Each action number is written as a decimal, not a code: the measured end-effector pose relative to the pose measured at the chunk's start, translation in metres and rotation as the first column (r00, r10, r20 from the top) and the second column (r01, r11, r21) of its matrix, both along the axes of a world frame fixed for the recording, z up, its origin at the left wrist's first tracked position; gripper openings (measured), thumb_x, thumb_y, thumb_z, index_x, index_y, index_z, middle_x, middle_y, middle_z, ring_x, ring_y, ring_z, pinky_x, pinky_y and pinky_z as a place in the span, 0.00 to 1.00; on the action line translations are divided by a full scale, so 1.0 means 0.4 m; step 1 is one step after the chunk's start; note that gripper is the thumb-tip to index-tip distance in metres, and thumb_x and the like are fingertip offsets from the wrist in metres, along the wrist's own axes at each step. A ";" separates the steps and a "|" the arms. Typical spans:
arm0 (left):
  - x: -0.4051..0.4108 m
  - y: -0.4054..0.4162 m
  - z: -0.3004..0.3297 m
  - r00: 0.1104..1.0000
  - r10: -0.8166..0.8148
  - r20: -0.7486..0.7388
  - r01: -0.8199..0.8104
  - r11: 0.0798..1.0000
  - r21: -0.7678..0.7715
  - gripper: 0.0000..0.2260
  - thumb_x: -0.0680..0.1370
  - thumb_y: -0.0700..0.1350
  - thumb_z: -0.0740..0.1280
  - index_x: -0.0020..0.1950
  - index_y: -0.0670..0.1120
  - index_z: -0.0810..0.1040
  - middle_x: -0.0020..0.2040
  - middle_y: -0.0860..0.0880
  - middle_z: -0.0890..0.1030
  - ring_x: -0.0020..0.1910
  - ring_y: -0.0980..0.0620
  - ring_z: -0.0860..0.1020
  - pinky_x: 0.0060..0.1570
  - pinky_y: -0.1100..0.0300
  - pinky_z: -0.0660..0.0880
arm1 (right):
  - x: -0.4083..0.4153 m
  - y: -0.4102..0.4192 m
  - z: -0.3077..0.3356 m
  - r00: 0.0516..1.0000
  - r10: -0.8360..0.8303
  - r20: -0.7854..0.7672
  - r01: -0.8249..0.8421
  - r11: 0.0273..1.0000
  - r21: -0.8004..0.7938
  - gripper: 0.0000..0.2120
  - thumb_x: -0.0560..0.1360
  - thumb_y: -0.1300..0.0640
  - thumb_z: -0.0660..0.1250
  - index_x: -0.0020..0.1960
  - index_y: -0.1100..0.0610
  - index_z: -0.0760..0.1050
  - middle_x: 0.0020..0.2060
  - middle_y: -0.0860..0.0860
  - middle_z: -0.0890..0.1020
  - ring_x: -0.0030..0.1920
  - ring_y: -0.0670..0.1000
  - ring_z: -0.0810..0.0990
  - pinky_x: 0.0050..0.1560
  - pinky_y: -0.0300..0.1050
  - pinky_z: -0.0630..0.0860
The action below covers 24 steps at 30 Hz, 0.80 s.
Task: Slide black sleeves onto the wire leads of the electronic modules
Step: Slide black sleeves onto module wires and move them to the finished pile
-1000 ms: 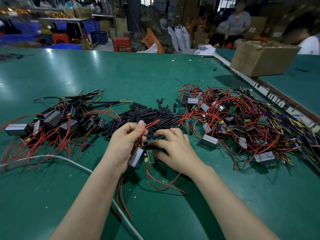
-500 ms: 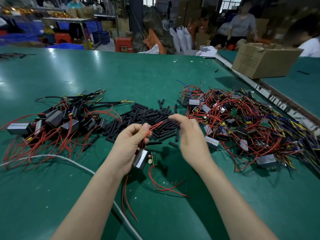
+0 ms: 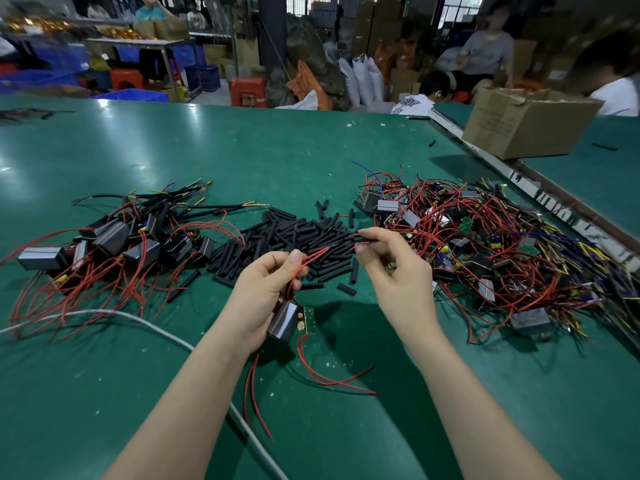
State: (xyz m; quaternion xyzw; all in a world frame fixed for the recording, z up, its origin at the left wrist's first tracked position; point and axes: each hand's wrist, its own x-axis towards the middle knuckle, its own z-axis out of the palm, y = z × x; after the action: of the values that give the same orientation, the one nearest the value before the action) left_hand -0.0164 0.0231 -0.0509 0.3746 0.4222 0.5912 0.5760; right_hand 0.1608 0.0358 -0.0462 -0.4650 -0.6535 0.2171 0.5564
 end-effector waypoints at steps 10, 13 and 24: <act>0.008 0.002 -0.014 0.999 -0.022 -0.040 0.022 1.000 -0.001 0.09 0.69 0.50 0.69 0.41 0.45 0.78 0.32 0.53 0.80 0.29 0.60 0.73 0.32 0.72 0.72 | 0.000 -0.008 0.028 0.994 -0.095 -0.056 0.093 0.995 -0.032 0.09 0.75 0.54 0.69 0.48 0.39 0.74 0.47 0.44 0.73 0.51 0.47 0.72 0.54 0.40 0.69; 0.010 0.002 -0.017 0.999 -0.015 -0.048 0.015 1.000 -0.001 0.10 0.68 0.51 0.69 0.42 0.45 0.79 0.33 0.53 0.80 0.29 0.60 0.74 0.32 0.71 0.72 | -0.007 -0.005 0.037 0.910 -0.010 -0.415 -0.047 0.991 -0.129 0.07 0.76 0.59 0.68 0.50 0.49 0.73 0.43 0.47 0.79 0.41 0.40 0.78 0.42 0.37 0.75; 0.023 0.004 -0.020 0.997 -0.016 -0.073 0.016 1.000 0.004 0.10 0.69 0.50 0.69 0.44 0.44 0.78 0.33 0.54 0.80 0.30 0.60 0.74 0.36 0.65 0.72 | -0.015 -0.005 0.039 0.719 -0.045 -0.693 -0.152 0.964 -0.220 0.10 0.75 0.65 0.68 0.52 0.54 0.70 0.35 0.48 0.84 0.38 0.46 0.83 0.34 0.36 0.76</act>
State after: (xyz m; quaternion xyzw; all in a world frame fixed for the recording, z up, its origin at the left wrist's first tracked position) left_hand -0.0071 0.0246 -0.0590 0.4005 0.4386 0.5735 0.5642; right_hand 0.1547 0.0337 -0.0306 -0.4000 -0.3769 0.4753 0.6871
